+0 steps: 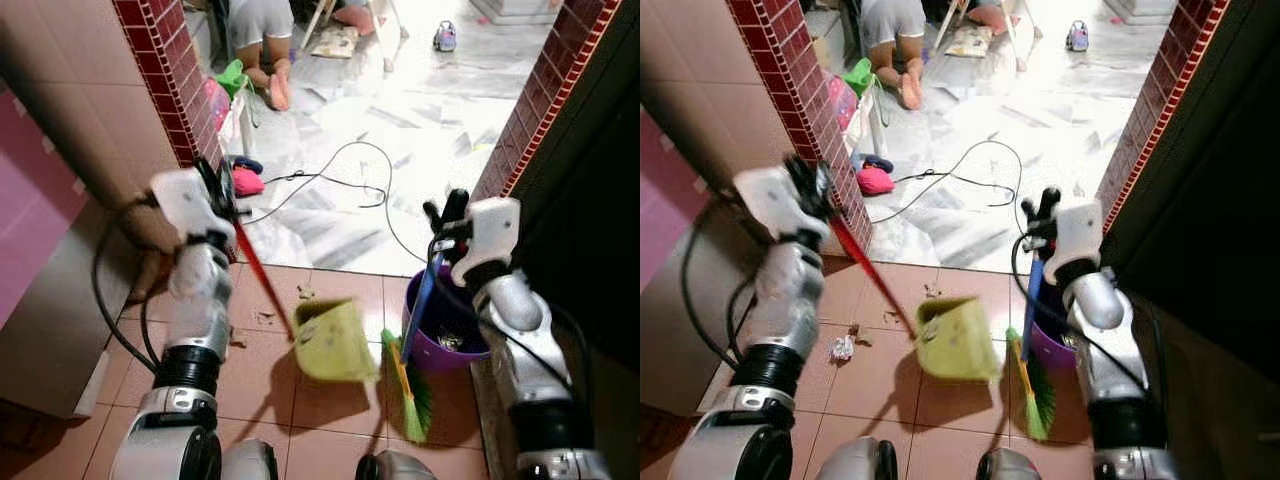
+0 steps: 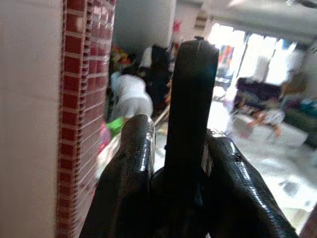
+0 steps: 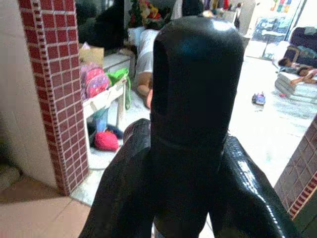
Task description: Sweep floor
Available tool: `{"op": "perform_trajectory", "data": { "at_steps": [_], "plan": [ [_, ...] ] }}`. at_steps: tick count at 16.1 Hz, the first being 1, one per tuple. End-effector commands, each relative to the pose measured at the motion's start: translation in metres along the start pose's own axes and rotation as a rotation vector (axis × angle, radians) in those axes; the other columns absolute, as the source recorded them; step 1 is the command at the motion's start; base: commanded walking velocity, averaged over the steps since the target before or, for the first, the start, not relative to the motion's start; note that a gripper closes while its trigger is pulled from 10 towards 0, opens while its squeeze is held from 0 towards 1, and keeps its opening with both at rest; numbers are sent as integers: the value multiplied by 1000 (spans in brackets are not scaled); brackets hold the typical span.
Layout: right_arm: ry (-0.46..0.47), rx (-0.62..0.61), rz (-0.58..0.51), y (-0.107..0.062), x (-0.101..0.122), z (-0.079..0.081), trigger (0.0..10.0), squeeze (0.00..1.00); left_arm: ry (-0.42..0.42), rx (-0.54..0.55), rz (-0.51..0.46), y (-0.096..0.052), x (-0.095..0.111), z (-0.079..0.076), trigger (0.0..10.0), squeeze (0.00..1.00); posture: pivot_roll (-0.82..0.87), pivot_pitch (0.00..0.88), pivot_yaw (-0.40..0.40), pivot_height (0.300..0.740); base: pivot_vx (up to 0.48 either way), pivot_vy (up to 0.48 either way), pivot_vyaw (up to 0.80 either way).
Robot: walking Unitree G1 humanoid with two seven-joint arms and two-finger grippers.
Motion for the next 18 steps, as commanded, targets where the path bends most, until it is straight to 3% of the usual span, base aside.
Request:
{"op": "perform_trajectory", "data": {
  "at_steps": [1,4,10,15,17,18],
  "plan": [
    [-24,5,13,-1,-4,4,10000,0,-56,-50,-34,1,12,-8,10000,0,-135,0,50,740,0,0,0],
    [-24,8,18,-3,-10,11,10000,0,-108,-133,52,-11,3,-6,10000,0,-130,0,56,740,0,0,0],
    [-39,-3,33,-5,-14,6,10000,0,-193,-297,233,-29,-15,-3,10000,0,-129,0,62,740,0,0,0],
    [-41,-2,38,-5,-16,7,10000,0,-109,-299,247,-32,-17,0,10000,0,-125,1,59,740,0,0,0],
    [-9,-13,40,-6,-18,9,10000,0,19,-253,286,-45,-27,4,10000,0,-112,2,60,740,0,0,0],
    [23,-24,37,-6,-19,9,10000,0,30,-227,279,-47,-26,6,10000,0,-105,0,61,740,0,0,0]
  ]
}}
Point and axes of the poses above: a point about 5 cm out from each wrist's last joint towards the gripper, its own y axis pointing out of the wrist towards the gripper, its own x axis along the axis of the wrist's last joint, z = x × y, the point moved 2 cm from there along y, pointing out of the wrist towards the gripper, and after that the axes turned 9 degrees about y, right-handed, at the moved point
